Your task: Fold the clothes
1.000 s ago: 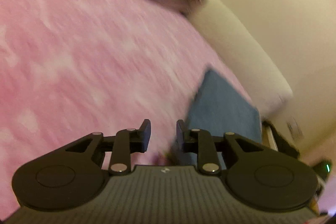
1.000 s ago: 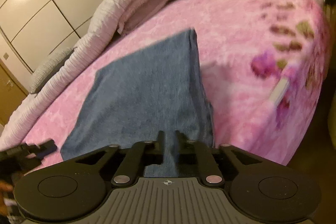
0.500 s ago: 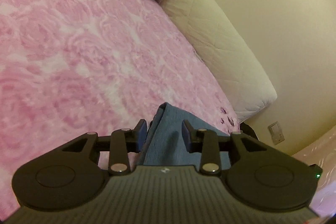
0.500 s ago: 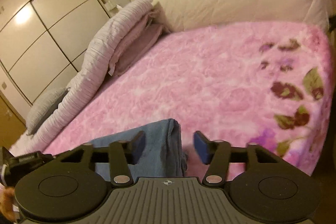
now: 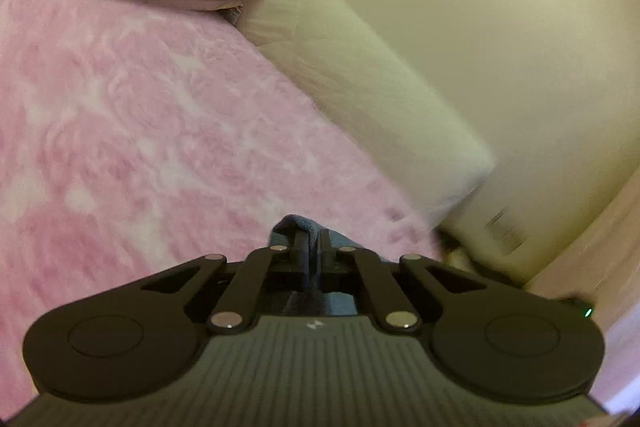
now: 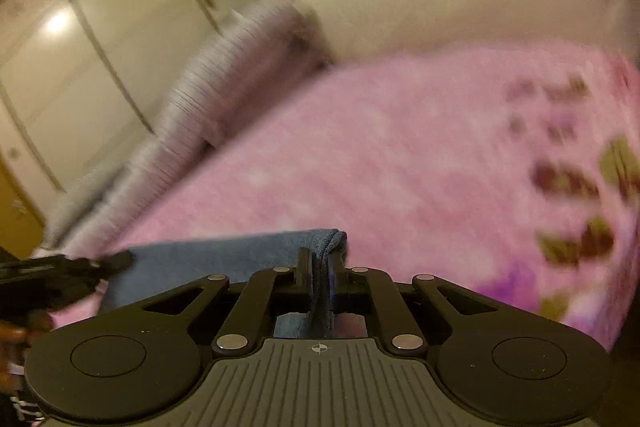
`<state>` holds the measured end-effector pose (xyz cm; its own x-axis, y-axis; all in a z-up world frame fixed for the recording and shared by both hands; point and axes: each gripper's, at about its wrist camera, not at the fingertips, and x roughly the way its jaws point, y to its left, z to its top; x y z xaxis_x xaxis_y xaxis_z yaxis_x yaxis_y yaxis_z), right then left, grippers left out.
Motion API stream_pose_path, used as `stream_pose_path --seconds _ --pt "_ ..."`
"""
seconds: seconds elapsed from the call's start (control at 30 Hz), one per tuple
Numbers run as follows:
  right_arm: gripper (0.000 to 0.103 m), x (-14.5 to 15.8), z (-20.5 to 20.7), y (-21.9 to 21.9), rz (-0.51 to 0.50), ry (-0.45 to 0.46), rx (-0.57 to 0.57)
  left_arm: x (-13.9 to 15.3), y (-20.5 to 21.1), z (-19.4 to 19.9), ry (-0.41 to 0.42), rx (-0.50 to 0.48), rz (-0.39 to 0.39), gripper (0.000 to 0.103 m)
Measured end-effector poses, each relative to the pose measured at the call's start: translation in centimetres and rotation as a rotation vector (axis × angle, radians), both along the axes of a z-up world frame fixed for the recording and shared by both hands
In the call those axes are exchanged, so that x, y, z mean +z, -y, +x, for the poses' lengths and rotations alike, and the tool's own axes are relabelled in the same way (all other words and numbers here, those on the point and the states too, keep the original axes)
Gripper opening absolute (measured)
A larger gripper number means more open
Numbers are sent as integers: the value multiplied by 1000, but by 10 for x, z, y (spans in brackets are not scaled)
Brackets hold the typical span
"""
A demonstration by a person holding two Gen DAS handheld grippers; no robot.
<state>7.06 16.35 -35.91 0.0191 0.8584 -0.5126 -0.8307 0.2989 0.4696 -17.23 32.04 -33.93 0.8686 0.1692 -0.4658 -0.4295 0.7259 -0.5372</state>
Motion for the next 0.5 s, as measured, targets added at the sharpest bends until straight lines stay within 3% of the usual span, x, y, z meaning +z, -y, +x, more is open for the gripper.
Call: stream_pose_path --seconds 0.03,0.17,0.23,0.27,0.33,0.43,0.5 --pt "5 -11 0 -4 -18 4 -14 -10 0 8 -43 4 23 4" --pt "7 -14 13 -6 -37 -97 -47 -35 -11 6 -24 60 -79 6" --pt "35 -6 25 -4 -51 -153 -48 -23 -4 1 -59 84 -13 7" --pt "38 4 28 0 -58 -151 -54 -13 0 -3 -80 111 28 6" --pt "38 26 25 10 -24 -92 -82 7 7 -12 -121 169 111 4" --pt "38 57 0 24 17 69 -97 27 16 -23 -43 156 92 3" --pt "37 64 -21 20 15 165 -64 35 28 -13 -9 75 92 3"
